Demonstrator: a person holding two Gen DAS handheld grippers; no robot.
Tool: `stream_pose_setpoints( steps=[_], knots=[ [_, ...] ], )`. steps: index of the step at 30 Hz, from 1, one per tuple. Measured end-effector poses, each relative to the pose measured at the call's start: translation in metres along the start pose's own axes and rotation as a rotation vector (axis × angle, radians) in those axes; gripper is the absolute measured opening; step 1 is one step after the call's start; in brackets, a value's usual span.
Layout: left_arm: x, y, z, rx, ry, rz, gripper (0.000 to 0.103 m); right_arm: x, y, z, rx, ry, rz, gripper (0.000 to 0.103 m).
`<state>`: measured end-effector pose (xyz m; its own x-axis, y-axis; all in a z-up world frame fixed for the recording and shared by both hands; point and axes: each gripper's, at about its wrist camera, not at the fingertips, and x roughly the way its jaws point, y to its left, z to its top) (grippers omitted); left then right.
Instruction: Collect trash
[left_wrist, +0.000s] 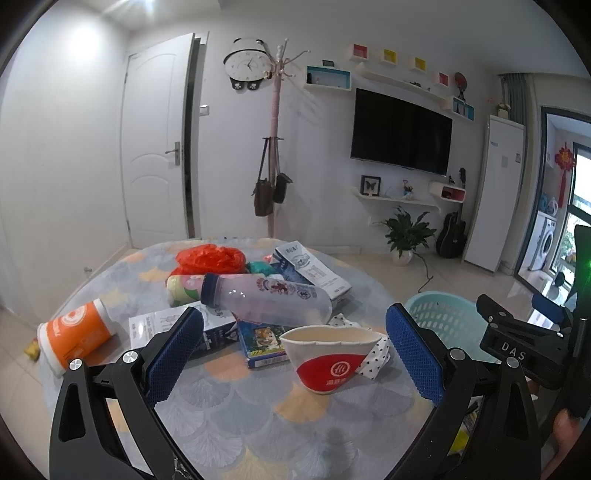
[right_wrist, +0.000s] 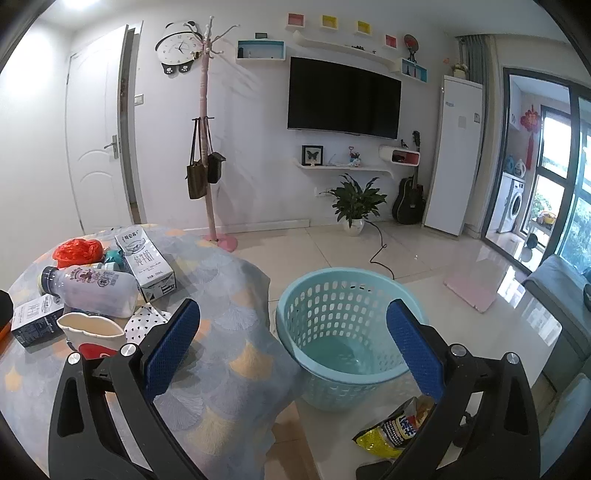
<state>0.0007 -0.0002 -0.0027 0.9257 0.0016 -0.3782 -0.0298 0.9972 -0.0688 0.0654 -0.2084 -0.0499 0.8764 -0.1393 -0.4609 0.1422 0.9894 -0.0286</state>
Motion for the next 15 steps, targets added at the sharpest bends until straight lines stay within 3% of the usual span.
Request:
stream_pose_setpoints(
  steps=[15],
  knots=[
    [-0.0055, 0.0007, -0.0007, -0.023, -0.064, -0.010, 0.096, -0.0019, 0.0016, -0.0001, -0.008, -0.003, 0.011, 0.096]
  ],
)
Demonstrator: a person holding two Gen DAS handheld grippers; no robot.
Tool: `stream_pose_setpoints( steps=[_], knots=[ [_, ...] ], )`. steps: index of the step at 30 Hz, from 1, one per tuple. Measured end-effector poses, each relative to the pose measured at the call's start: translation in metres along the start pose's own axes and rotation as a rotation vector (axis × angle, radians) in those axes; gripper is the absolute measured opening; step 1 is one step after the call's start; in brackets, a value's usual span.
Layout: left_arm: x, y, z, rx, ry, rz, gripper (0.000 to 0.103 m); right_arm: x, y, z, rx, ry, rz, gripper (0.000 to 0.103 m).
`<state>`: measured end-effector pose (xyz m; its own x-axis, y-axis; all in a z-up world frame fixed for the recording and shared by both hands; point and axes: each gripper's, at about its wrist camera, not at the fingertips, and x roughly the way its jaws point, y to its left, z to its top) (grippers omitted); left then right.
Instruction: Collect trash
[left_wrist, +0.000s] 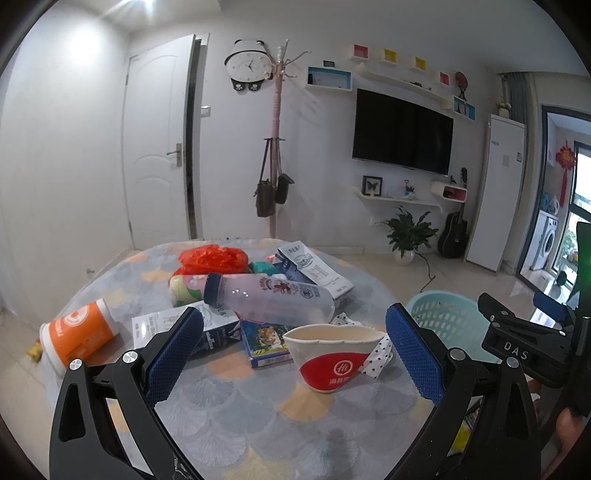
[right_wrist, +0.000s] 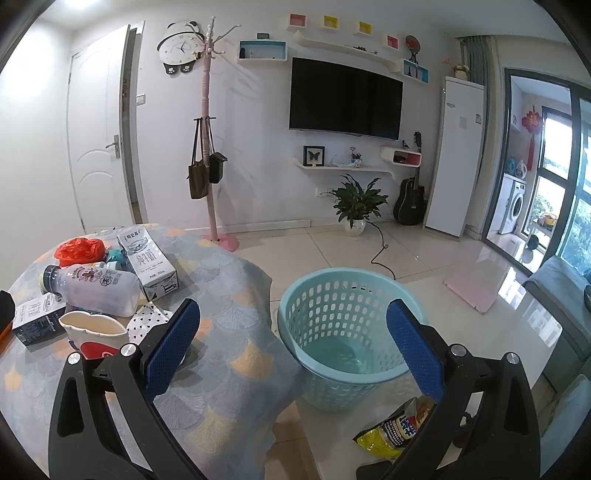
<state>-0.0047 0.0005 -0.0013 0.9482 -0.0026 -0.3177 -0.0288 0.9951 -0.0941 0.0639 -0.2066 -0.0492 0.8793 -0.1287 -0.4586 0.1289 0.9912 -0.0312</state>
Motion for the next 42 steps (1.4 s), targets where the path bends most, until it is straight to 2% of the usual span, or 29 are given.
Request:
stream_pose_setpoints(
  steps=[5, 7, 9, 12, 15, 18, 21, 22, 24, 25, 27, 29, 34, 39, 42],
  knots=[
    [0.000, 0.008, 0.000, -0.007, -0.005, 0.015, 0.096, -0.003, 0.011, -0.001, -0.032, -0.011, 0.031, 0.096],
    [-0.001, 0.017, 0.000, -0.005, 0.005, 0.032, 0.096, -0.005, 0.020, -0.002, -0.061, -0.013, 0.075, 0.084],
    [-0.003, 0.034, -0.001, 0.001, 0.013, 0.092, 0.096, -0.005, 0.030, -0.003, -0.091, -0.003, 0.108, 0.059],
    [-0.007, 0.071, 0.000, -0.014, 0.027, 0.196, 0.096, 0.000, 0.047, -0.004, -0.114, 0.033, 0.187, 0.039],
    [-0.014, 0.121, 0.004, -0.077, 0.021, 0.289, 0.096, 0.005, 0.064, -0.005, -0.132, 0.061, 0.256, 0.026],
    [-0.017, 0.175, 0.001, -0.167, 0.056, 0.357, 0.096, 0.006, 0.084, -0.004, -0.153, 0.066, 0.316, 0.024],
    [-0.015, 0.225, -0.006, -0.243, 0.120, 0.392, 0.096, 0.015, 0.098, 0.000, -0.162, 0.088, 0.364, 0.024],
    [-0.017, 0.234, -0.007, -0.252, 0.146, 0.390, 0.096, 0.020, 0.101, 0.001, -0.164, 0.097, 0.377, 0.024],
    [-0.008, 0.266, -0.016, -0.319, 0.228, 0.333, 0.095, 0.030, 0.110, 0.005, -0.166, 0.118, 0.391, 0.024],
    [-0.004, 0.274, -0.019, -0.346, 0.249, 0.312, 0.095, 0.036, 0.113, 0.006, -0.166, 0.132, 0.402, 0.024],
    [-0.002, 0.289, -0.024, -0.394, 0.297, 0.270, 0.088, 0.044, 0.117, 0.008, -0.161, 0.151, 0.415, 0.024],
    [0.003, 0.304, -0.031, -0.446, 0.307, 0.210, 0.087, 0.050, 0.118, 0.009, -0.165, 0.163, 0.425, 0.024],
    [0.019, 0.293, -0.041, -0.486, 0.352, 0.122, 0.070, 0.060, 0.120, 0.003, -0.186, 0.214, 0.464, 0.024],
    [0.036, 0.258, -0.046, -0.469, 0.394, 0.056, 0.043, 0.047, 0.113, -0.005, -0.218, 0.214, 0.526, 0.024],
    [0.038, 0.242, -0.049, -0.442, 0.405, 0.019, 0.036, 0.038, 0.110, -0.016, -0.260, 0.249, 0.588, 0.024]
  ],
)
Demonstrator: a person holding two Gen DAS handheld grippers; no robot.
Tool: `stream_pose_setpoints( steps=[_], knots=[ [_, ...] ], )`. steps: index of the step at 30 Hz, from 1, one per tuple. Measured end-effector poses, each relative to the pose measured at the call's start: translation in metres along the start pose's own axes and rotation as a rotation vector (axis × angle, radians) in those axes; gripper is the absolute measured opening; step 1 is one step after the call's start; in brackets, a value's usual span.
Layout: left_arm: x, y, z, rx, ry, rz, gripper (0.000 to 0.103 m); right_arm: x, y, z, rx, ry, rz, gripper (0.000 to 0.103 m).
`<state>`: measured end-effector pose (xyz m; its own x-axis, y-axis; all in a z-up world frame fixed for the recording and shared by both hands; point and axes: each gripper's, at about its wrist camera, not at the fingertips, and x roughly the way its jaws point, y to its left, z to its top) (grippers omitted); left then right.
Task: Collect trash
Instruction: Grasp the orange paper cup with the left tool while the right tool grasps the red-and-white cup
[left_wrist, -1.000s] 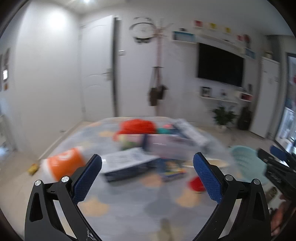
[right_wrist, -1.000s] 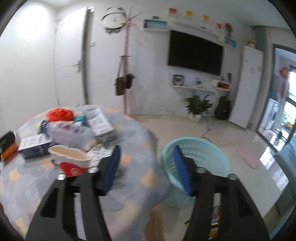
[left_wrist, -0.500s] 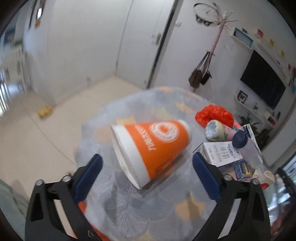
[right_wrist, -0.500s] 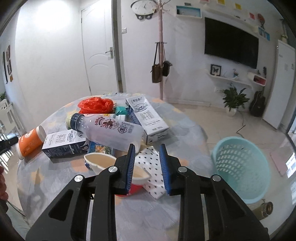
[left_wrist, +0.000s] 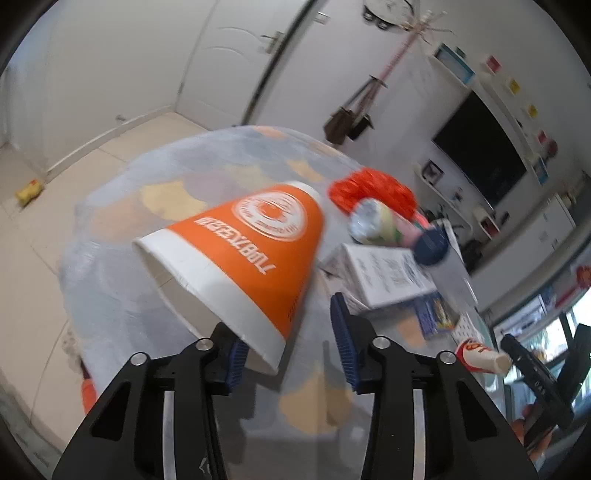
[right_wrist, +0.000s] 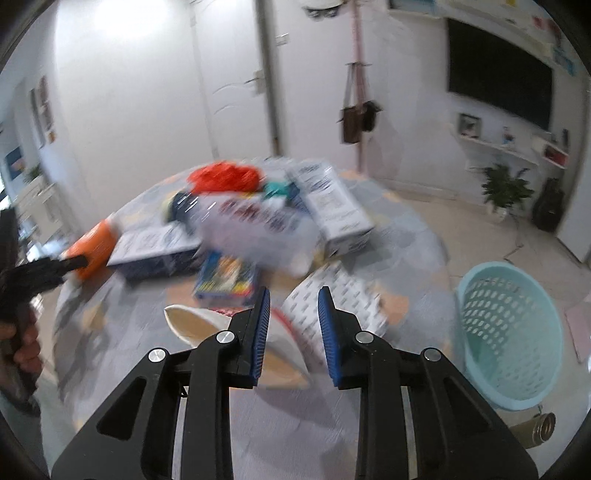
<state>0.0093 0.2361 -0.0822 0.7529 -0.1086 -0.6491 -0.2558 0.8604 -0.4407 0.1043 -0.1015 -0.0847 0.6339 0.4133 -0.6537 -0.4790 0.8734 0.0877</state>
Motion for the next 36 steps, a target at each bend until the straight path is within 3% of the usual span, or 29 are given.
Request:
stream_pose_setpoints(
  steps=[5, 7, 8, 9, 12, 17, 20, 22, 27, 29, 33, 36],
  knots=[
    [0.003, -0.016, -0.008, 0.024, 0.005, -0.026, 0.027, -0.008, 0.007, -0.027, -0.032, 0.072, 0.061, 0.028],
    [0.003, -0.017, -0.009, 0.024, 0.004, -0.033, 0.027, -0.010, 0.006, -0.033, -0.003, 0.087, 0.073, 0.052],
    [0.003, -0.018, -0.009, 0.024, 0.001, -0.032, 0.030, -0.011, 0.004, -0.035, 0.017, 0.091, 0.066, 0.070],
    [0.003, -0.018, -0.009, 0.026, 0.000, -0.023, 0.032, -0.012, 0.003, -0.038, 0.035, 0.100, 0.071, 0.073],
    [0.004, -0.016, -0.009, 0.022, 0.003, -0.006, 0.043, -0.005, 0.003, -0.041, 0.089, 0.148, 0.136, 0.073],
    [-0.004, -0.011, -0.016, 0.054, 0.048, 0.014, 0.051, 0.019, 0.007, -0.042, 0.147, 0.208, 0.140, 0.074],
    [-0.020, -0.006, -0.023, 0.133, 0.079, 0.016, 0.064, 0.025, 0.007, -0.042, 0.169, 0.218, 0.165, 0.074],
    [-0.031, -0.005, -0.024, 0.191, 0.094, 0.012, 0.066, 0.026, 0.006, -0.042, 0.175, 0.221, 0.178, 0.074],
    [-0.053, -0.001, 0.001, 0.196, -0.041, 0.044, 0.081, 0.030, 0.008, -0.040, 0.175, 0.229, 0.179, 0.074],
    [-0.043, 0.002, 0.017, 0.176, -0.061, 0.055, 0.084, 0.032, 0.012, -0.040, 0.159, 0.231, 0.164, 0.074],
    [-0.001, 0.009, 0.037, 0.166, 0.024, 0.079, 0.084, 0.036, 0.013, -0.037, 0.158, 0.239, 0.154, 0.074],
    [0.026, 0.015, 0.040, 0.147, 0.105, 0.042, 0.086, 0.039, 0.013, -0.035, 0.163, 0.246, 0.154, 0.072]
  ],
)
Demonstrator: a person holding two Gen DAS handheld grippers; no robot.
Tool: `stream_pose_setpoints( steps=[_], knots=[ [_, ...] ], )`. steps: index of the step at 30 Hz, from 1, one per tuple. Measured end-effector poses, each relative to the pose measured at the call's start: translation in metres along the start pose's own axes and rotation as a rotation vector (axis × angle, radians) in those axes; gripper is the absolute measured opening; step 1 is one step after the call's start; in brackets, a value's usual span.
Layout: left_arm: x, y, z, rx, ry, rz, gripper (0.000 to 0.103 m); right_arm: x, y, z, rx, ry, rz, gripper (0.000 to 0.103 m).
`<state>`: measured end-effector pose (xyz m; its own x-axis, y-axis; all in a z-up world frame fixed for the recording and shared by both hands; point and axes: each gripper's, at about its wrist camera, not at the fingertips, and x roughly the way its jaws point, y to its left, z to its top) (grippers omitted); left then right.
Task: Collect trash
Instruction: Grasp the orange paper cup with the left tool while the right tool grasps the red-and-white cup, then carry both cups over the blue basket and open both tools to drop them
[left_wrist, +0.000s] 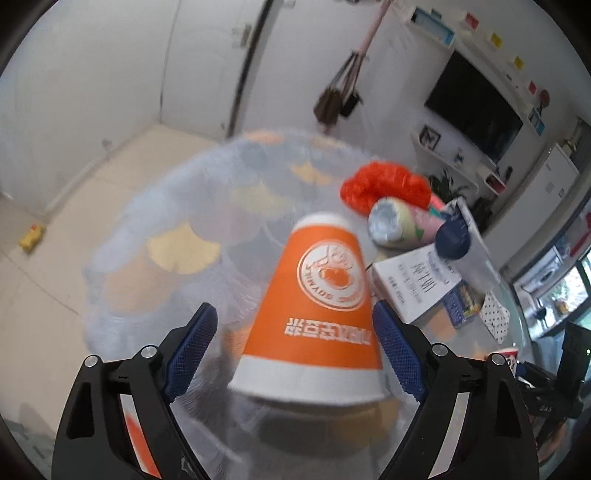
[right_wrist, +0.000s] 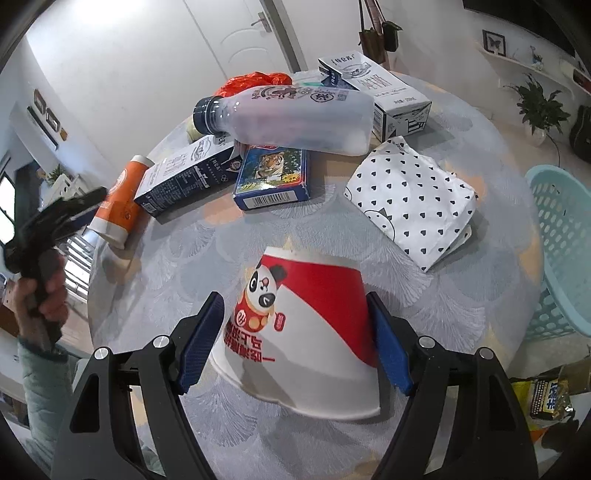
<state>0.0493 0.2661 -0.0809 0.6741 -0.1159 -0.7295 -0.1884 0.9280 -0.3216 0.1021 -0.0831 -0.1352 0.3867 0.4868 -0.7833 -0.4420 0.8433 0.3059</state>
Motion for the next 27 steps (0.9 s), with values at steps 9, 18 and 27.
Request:
stream_pose_setpoints(
  steps=[9, 18, 27],
  knots=[
    [0.023, -0.033, -0.011, 0.027, 0.038, -0.002, 0.069, -0.005, 0.029, -0.011, -0.147, -0.036, -0.090, 0.068],
    [-0.021, -0.044, -0.020, -0.016, -0.112, -0.038, 0.065, -0.026, 0.031, -0.010, -0.159, -0.116, -0.063, 0.067],
    [-0.065, -0.140, 0.007, 0.164, -0.203, -0.196, 0.066, -0.088, -0.007, 0.025, -0.089, -0.300, -0.137, 0.067]
  ],
)
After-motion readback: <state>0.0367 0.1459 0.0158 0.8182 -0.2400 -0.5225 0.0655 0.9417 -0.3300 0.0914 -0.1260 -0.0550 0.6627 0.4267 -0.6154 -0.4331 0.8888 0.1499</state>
